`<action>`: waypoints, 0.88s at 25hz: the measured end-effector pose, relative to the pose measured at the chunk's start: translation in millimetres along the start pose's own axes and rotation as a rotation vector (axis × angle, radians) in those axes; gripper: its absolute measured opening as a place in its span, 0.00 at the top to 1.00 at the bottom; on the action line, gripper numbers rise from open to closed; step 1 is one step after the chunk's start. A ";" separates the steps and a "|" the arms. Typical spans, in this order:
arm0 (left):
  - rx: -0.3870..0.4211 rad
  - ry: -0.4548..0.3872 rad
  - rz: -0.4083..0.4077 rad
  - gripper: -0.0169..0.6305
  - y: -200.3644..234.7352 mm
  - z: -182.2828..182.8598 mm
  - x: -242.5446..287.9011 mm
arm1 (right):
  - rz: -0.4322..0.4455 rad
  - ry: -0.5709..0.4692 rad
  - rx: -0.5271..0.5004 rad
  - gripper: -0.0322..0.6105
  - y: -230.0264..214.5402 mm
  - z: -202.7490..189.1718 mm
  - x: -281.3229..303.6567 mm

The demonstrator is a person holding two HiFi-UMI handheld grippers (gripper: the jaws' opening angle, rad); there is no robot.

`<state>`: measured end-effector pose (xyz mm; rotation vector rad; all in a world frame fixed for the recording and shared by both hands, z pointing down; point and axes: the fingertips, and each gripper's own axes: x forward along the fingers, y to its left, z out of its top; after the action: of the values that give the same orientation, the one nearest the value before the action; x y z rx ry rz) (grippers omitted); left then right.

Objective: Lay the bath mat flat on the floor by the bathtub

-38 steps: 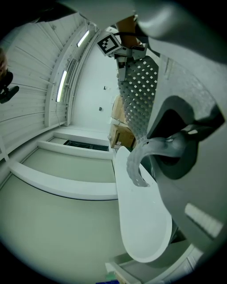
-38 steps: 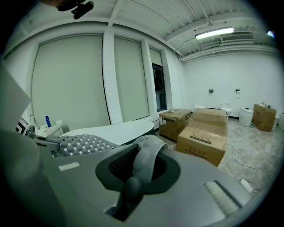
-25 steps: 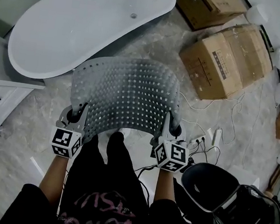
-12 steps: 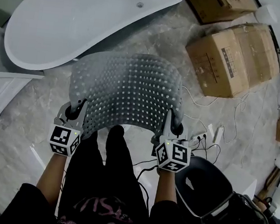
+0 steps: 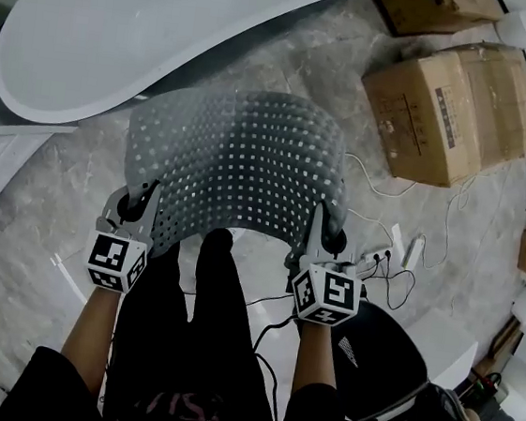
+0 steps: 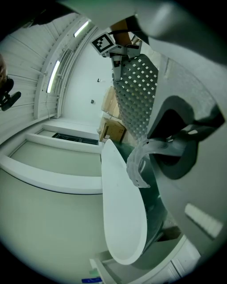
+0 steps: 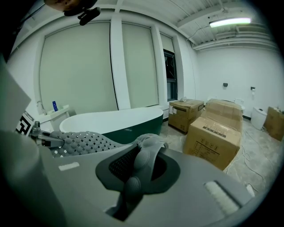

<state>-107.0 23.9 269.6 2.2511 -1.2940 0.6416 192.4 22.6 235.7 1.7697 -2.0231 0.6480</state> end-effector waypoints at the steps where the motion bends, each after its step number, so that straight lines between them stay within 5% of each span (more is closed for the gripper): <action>1: -0.001 0.003 0.001 0.95 2.6 -4.1 3.4 | 0.000 0.002 -0.007 0.88 1.1 -3.5 4.2; 22: -0.041 0.059 0.047 0.95 49.5 -93.4 74.5 | 0.049 0.056 -0.068 0.88 14.8 -78.4 91.3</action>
<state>-132.4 8.2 395.4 2.1587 -1.3224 0.6866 163.4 -6.2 349.9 1.6500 -2.0327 0.6283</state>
